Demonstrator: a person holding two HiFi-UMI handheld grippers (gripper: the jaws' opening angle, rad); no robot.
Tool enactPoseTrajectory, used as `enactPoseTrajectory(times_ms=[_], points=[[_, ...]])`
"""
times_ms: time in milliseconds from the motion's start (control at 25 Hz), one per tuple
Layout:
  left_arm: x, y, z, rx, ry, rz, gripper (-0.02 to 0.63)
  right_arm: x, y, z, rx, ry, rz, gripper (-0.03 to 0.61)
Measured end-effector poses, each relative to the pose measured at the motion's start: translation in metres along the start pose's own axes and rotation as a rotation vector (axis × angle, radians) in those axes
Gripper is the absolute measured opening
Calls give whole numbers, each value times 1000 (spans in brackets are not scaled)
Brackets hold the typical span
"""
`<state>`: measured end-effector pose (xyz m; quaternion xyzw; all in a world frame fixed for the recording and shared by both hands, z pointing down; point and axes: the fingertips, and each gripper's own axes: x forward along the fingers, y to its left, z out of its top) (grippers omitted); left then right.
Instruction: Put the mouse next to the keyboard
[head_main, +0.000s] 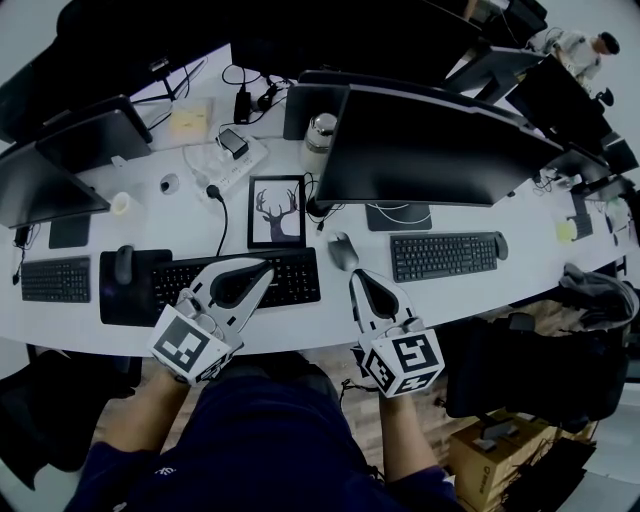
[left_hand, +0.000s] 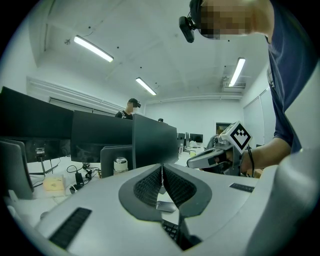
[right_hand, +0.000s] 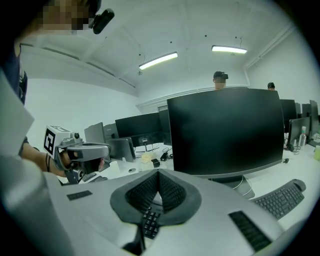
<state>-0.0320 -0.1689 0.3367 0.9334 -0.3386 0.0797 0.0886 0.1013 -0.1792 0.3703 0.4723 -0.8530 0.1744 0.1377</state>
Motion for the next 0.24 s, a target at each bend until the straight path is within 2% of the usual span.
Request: enactPoseTrajectory(times_ms=[240], points=[[7,2,-1,-4,-1,8,37,5,-4,0,-13,8,19,2]])
